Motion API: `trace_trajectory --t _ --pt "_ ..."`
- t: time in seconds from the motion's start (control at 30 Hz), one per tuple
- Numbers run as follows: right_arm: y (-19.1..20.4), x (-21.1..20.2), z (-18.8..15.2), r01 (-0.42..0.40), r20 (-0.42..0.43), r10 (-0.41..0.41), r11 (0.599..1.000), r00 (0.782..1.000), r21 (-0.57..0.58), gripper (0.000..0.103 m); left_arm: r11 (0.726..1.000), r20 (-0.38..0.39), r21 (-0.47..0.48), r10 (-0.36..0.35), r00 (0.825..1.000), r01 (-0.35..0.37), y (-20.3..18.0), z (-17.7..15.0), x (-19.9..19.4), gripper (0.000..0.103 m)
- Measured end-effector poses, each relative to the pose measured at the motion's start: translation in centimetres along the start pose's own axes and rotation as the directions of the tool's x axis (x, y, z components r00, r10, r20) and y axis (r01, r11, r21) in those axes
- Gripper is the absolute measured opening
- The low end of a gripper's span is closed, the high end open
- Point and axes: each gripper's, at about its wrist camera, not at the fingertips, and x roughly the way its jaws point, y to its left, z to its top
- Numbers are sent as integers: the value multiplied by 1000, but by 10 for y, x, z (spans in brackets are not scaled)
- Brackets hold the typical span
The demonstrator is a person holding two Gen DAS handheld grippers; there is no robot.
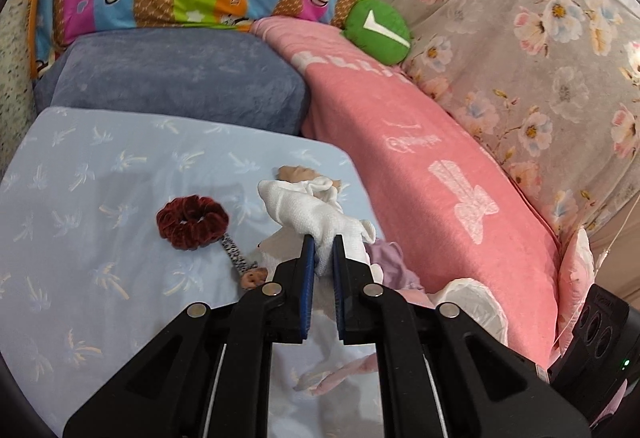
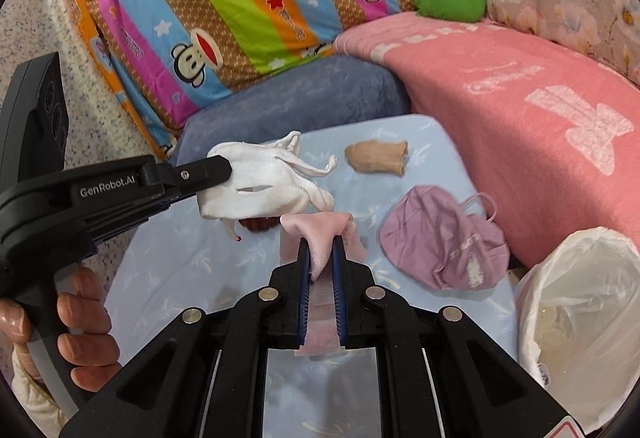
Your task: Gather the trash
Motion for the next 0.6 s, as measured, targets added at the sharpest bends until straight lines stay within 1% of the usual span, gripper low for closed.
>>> trace_trajectory --t 0.13,0.2,0.3,0.4,0.6 --pt "-8 -22 6 9 39 -10 1000 999 8 10 999 18 31 -10 1000 10 -18 -1 -7 9" --pt "-12 -28 5 9 38 -10 1000 999 14 10 999 23 42 -18 1000 17 -24 -3 -10 9" --pt "-17 -31 -3 9 18 -9 1000 1000 17 10 998 25 56 -16 1000 14 -31 -8 -11 9" --pt "-21 -28 -15 10 -8 -10 999 1000 32 15 998 15 58 -12 1000 11 -31 -14 -11 9" --pt "-28 -22 -33 8 -44 -5 998 999 62 15 998 -7 66 0 1000 1 -36 -25 -9 9"
